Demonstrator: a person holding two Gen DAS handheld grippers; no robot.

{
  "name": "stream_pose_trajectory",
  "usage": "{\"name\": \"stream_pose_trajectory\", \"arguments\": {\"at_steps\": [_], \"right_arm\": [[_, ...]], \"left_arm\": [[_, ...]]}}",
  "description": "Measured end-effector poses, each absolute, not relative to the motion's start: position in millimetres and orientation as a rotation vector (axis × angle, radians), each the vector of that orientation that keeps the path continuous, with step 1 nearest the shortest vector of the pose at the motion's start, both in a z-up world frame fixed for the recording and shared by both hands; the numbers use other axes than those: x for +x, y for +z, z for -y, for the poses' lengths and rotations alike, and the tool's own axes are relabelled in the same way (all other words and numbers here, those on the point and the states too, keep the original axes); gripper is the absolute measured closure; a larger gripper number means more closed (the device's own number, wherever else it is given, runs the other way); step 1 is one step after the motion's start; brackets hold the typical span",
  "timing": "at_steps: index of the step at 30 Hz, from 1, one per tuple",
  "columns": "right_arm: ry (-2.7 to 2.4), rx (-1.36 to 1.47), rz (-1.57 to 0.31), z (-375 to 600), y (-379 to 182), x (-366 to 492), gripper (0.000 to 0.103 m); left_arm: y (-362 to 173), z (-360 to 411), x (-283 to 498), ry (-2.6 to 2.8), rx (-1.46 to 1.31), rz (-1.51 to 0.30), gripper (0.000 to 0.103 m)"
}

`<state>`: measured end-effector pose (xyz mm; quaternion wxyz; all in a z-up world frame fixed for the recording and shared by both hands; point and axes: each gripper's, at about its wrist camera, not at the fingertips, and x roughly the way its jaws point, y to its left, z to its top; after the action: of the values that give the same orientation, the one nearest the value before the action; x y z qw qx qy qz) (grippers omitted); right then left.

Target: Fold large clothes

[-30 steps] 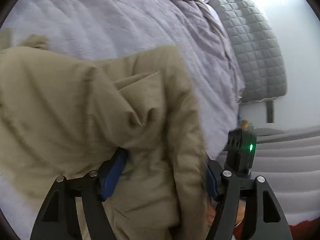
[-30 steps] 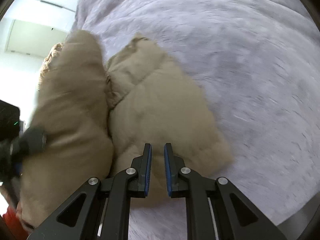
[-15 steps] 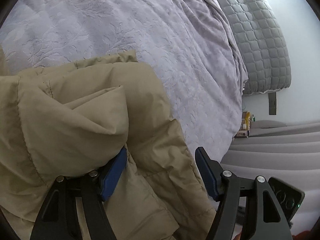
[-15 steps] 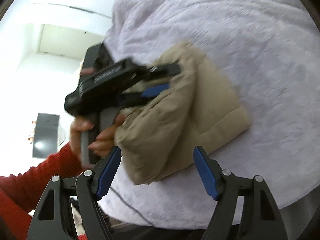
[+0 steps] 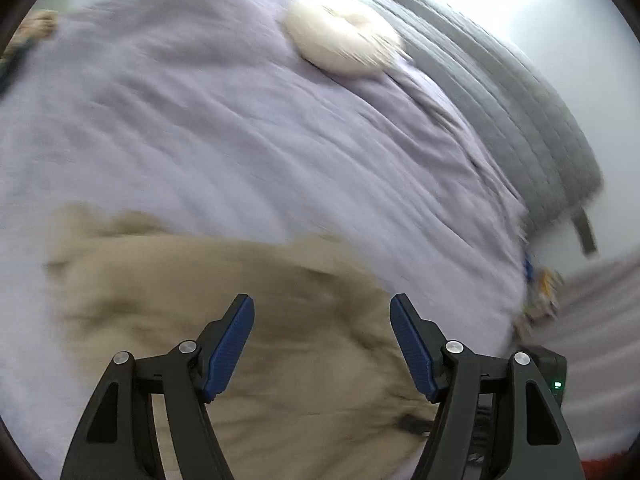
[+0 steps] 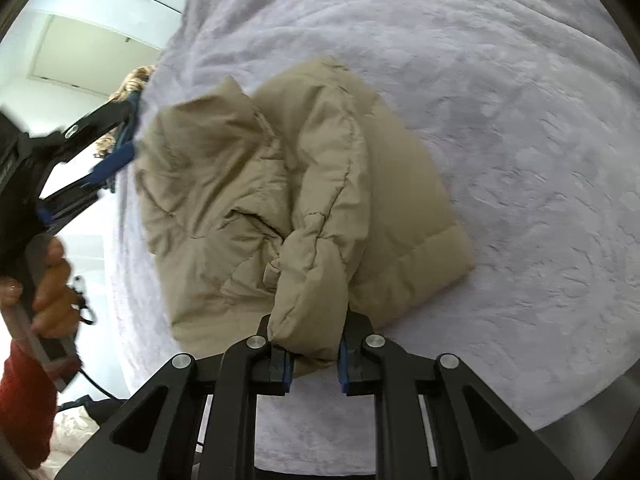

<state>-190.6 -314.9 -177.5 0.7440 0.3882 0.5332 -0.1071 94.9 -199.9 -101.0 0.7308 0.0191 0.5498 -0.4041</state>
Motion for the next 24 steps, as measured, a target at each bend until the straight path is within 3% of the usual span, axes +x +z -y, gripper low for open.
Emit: {"name": "stream_pose_trajectory", "arguments": {"at_steps": [6,17,24], "right_arm": [[-0.270,0.831,-1.193,320,-186,-204,0.085],[-0.388,0.941,-1.215,353,-240,-228,0.084],[-0.370,0.976,-1.257,365,-247,-228,0.083]], "left_arm": [[-143,167,134,-0.693,0.034,-1.244,0.032],[-200,267,106,-0.829,0.097,-1.242,0.032],[-206,277,102,-0.807,0.152,-1.231,0.032]]}}
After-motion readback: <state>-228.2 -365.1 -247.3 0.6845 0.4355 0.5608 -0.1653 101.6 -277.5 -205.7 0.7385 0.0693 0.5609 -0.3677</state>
